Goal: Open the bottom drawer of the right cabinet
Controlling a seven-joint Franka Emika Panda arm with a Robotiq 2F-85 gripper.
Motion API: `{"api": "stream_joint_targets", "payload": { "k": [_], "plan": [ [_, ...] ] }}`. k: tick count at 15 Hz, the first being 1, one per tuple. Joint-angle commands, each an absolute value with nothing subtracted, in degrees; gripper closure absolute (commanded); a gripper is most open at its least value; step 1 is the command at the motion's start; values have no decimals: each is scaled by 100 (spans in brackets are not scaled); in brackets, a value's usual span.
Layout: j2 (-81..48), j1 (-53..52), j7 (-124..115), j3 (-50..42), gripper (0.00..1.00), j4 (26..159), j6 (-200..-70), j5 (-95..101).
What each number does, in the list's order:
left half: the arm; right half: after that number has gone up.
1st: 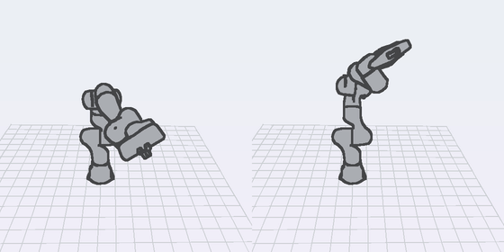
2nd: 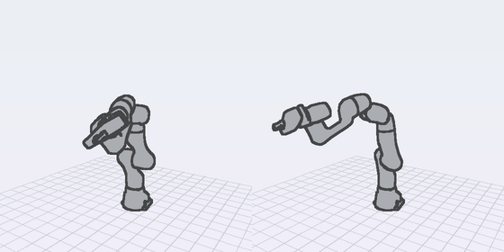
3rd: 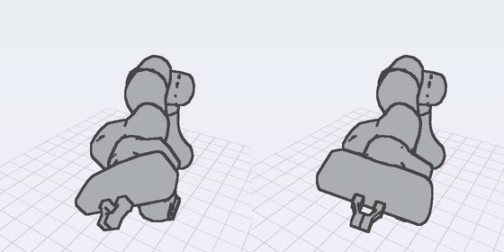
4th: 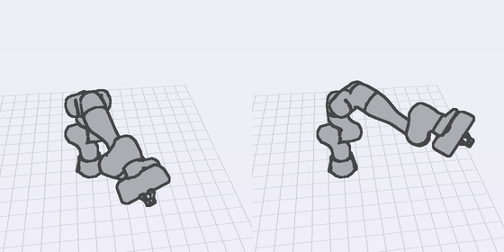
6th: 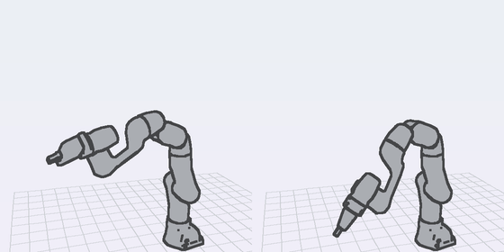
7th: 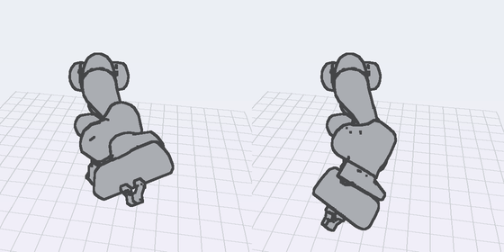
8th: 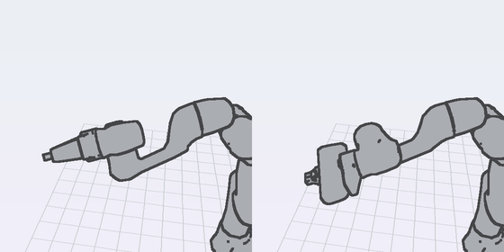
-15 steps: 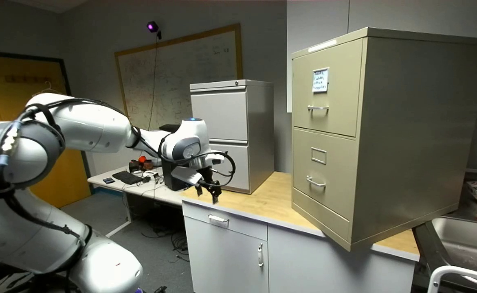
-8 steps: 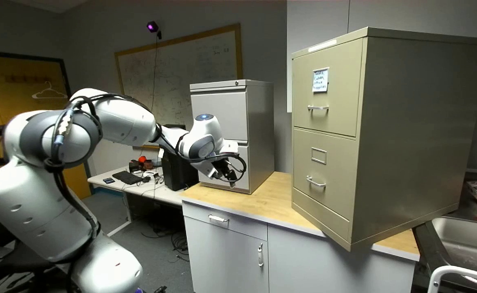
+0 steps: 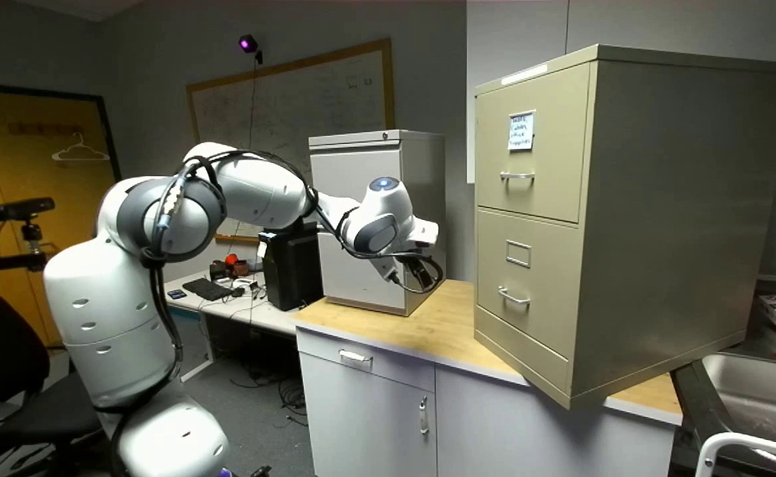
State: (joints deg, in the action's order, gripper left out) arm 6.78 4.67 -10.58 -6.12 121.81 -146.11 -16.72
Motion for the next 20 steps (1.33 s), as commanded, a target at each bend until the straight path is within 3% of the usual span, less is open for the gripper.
{"api": "stream_joint_targets", "payload": {
  "k": [1,20],
  "plan": [
    [241,596,-1183,-810,0,11484,-14611,-2267],
    [-1396,1714,-1355,-1305,0,10089,-15028,-3886]
  ]
}}
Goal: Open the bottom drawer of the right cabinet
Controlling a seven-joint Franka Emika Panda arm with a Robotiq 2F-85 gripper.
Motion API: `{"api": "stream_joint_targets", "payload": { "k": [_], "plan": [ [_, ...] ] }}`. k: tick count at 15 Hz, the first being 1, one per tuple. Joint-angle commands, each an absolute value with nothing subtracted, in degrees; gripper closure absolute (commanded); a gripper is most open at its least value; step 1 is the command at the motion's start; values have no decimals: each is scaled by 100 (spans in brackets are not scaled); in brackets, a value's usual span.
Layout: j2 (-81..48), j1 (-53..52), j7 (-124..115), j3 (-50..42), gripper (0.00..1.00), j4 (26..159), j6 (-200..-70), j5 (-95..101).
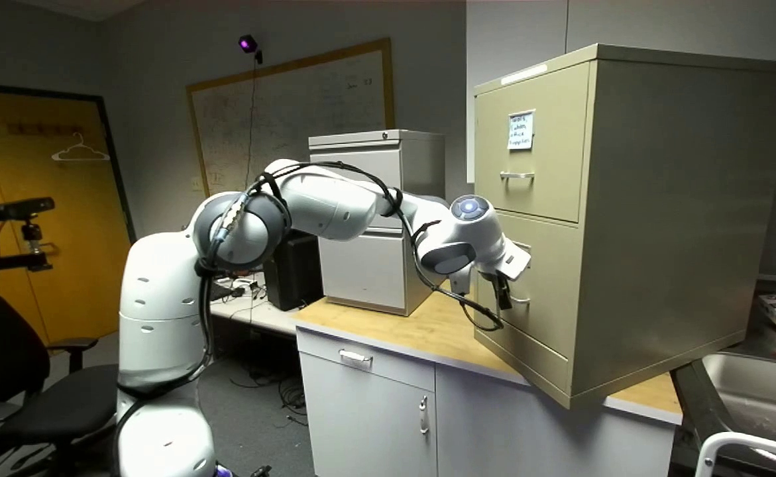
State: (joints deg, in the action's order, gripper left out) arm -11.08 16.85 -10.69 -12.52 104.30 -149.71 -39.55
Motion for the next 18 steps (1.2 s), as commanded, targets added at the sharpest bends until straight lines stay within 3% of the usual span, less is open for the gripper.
{"api": "stream_joint_targets", "payload": {
  "k": [1,8,9,12,18],
  "plan": [
    [-1490,1716,-1425,-1334,0,10046,-15078,-3797],
    [-2085,1734,-1963,-1457,0,9978,-15165,-3133],
    [-2151,1734,-2013,-1444,24,9938,-15180,-3076],
    [-1988,1664,-2012,-1412,37,10086,-15161,-2839],
    [-1344,1427,-1645,-1210,88,10670,-15178,-2253]
  ]
}}
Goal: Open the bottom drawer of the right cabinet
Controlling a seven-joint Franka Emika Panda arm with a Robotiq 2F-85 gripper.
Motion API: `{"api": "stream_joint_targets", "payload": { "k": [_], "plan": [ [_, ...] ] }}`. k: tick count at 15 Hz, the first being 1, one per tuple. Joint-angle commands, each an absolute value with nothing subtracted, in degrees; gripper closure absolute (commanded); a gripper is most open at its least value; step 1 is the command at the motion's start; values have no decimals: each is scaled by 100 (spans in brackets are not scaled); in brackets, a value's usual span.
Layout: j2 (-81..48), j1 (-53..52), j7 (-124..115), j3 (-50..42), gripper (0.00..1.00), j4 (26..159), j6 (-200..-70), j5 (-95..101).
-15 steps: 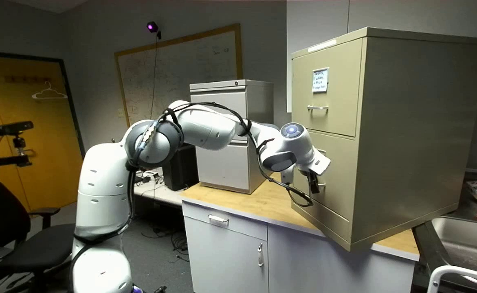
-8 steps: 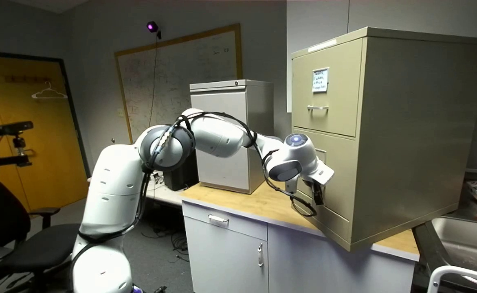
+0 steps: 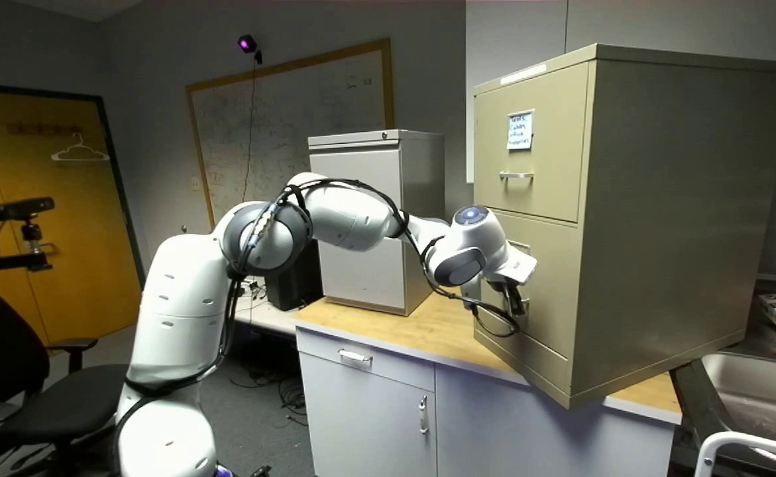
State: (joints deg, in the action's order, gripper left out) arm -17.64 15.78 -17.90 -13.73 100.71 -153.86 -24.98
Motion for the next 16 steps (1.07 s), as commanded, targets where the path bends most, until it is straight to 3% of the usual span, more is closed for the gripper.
{"api": "stream_joint_targets", "payload": {
  "k": [1,11,16],
  "plan": [
    [-1265,1417,-1596,-1178,95,10779,-15234,-2230],
    [-998,1751,-935,-624,96,11836,-16670,-2933],
    [-466,2285,48,-25,98,12304,-16717,-4065]
  ]
}}
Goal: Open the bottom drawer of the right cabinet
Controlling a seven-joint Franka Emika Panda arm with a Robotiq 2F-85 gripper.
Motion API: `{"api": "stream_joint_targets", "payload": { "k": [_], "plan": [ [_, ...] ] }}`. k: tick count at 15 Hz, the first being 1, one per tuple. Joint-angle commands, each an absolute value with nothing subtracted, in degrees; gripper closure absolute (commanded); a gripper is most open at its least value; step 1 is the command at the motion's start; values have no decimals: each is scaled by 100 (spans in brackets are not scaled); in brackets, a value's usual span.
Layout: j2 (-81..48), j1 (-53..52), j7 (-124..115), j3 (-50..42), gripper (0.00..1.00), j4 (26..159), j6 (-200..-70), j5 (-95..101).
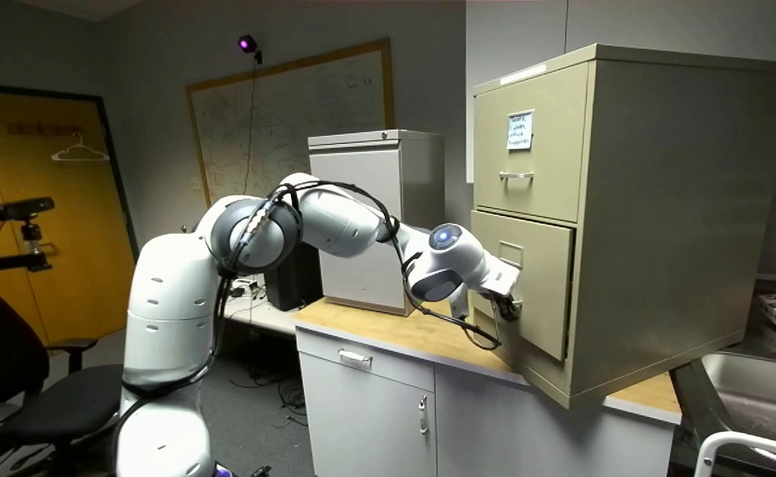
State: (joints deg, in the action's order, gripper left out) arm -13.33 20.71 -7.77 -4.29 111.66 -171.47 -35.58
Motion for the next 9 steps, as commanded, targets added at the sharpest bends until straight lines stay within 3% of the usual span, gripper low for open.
{"api": "stream_joint_targets", "payload": {
  "k": [1,9],
  "plan": [
    [-297,2327,207,-34,99,12458,-16624,-4174],
    [1273,2342,577,-268,98,14002,-15652,-3987]
  ]
}}
